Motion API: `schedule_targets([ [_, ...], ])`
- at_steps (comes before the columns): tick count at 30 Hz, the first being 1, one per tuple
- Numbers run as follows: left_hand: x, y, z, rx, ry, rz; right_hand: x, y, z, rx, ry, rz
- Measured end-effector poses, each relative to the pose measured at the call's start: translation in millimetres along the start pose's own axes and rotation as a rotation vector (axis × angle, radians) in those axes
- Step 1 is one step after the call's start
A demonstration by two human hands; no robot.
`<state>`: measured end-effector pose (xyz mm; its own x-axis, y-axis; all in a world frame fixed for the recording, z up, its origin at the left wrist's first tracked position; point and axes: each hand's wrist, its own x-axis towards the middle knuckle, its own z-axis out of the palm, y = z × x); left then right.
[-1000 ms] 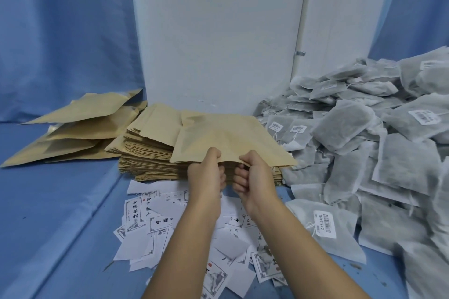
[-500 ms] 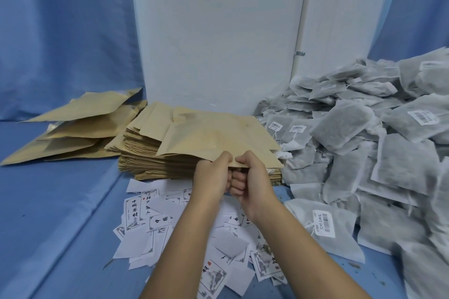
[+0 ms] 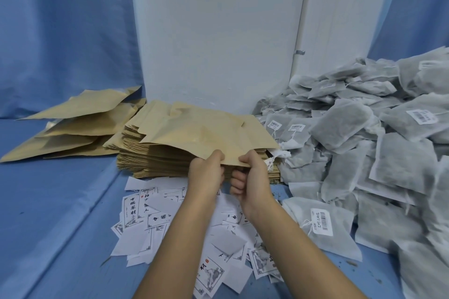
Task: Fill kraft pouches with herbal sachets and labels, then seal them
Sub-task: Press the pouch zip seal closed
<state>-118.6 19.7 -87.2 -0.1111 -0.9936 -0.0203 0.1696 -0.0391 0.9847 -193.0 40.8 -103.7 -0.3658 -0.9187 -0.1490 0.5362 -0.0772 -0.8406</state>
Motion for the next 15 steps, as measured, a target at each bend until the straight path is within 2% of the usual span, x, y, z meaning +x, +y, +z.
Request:
schedule_targets([
  [3,1.3,-2.2,-1.8,-0.018,-0.007,-0.019,1.8,0.8,0.1,0.016,0.046,0.001],
  [9,-4.5,-2.0,4.9,0.076,-0.115,-0.063,0.6,1.1,-0.2,-0.061,0.003,-0.009],
  [15,-0.9,-3.2,0.3,0.0,-0.039,-0.036,3.5,1.6,-2.1,-0.029,0.037,-0.004],
])
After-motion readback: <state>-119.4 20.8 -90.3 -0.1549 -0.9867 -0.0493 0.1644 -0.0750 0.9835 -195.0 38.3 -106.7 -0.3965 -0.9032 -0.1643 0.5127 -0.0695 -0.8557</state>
